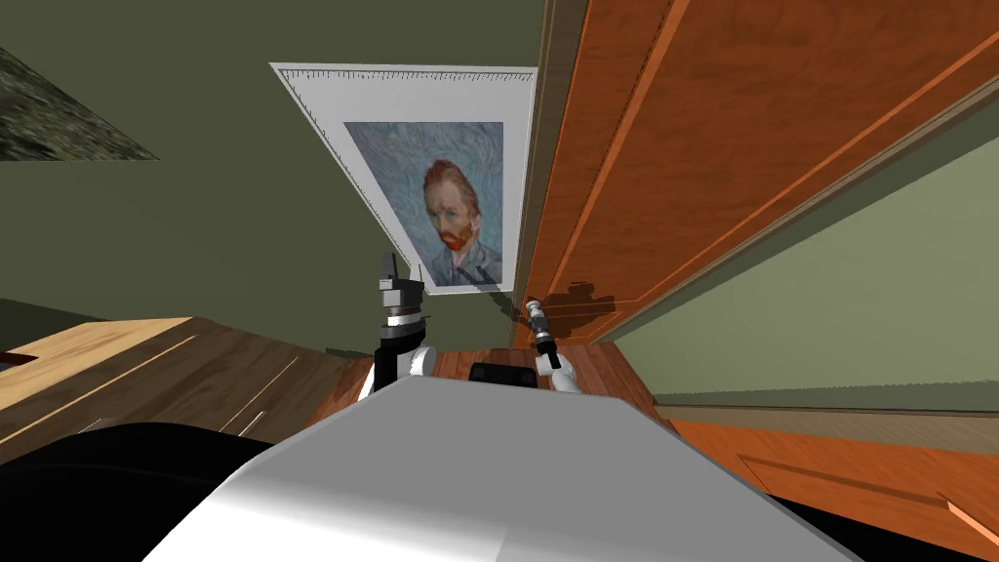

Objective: Pull the door open

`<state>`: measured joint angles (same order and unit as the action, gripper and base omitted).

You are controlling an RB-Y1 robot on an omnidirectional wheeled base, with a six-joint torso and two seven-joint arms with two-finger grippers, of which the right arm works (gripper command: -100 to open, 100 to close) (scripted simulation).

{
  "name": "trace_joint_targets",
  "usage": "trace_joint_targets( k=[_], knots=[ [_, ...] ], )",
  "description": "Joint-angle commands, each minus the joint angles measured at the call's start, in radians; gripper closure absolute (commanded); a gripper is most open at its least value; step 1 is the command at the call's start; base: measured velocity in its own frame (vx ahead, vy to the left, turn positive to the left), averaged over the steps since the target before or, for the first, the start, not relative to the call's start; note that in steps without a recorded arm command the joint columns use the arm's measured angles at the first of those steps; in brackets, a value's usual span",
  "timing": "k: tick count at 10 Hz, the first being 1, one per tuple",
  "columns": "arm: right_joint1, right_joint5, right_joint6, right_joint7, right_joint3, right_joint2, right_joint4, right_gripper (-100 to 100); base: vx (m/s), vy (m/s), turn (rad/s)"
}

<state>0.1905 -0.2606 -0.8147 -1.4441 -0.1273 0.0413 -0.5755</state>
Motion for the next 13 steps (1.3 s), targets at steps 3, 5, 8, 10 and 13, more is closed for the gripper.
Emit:
trace_joint_targets(
  k=[3,5,8,10,13],
  knots=[
    [-0.009,0.037,0.026,0.005,-0.009,-0.012,0.001,100,-0.09,0.003,0.077],
    [-0.015,0.079,0.055,0.01,-0.019,-0.024,0.001,100,-0.162,0.04,0.072],
    [-0.019,0.112,0.077,0.015,-0.027,-0.032,0.0,100,-0.063,0.011,0.026],
    [-0.021,0.129,0.088,0.017,-0.031,-0.036,-0.001,100,-0.056,0.021,0.061],
    [-0.028,0.198,0.133,0.027,-0.046,-0.05,-0.004,100,-0.061,0.026,0.081]
  ],
)
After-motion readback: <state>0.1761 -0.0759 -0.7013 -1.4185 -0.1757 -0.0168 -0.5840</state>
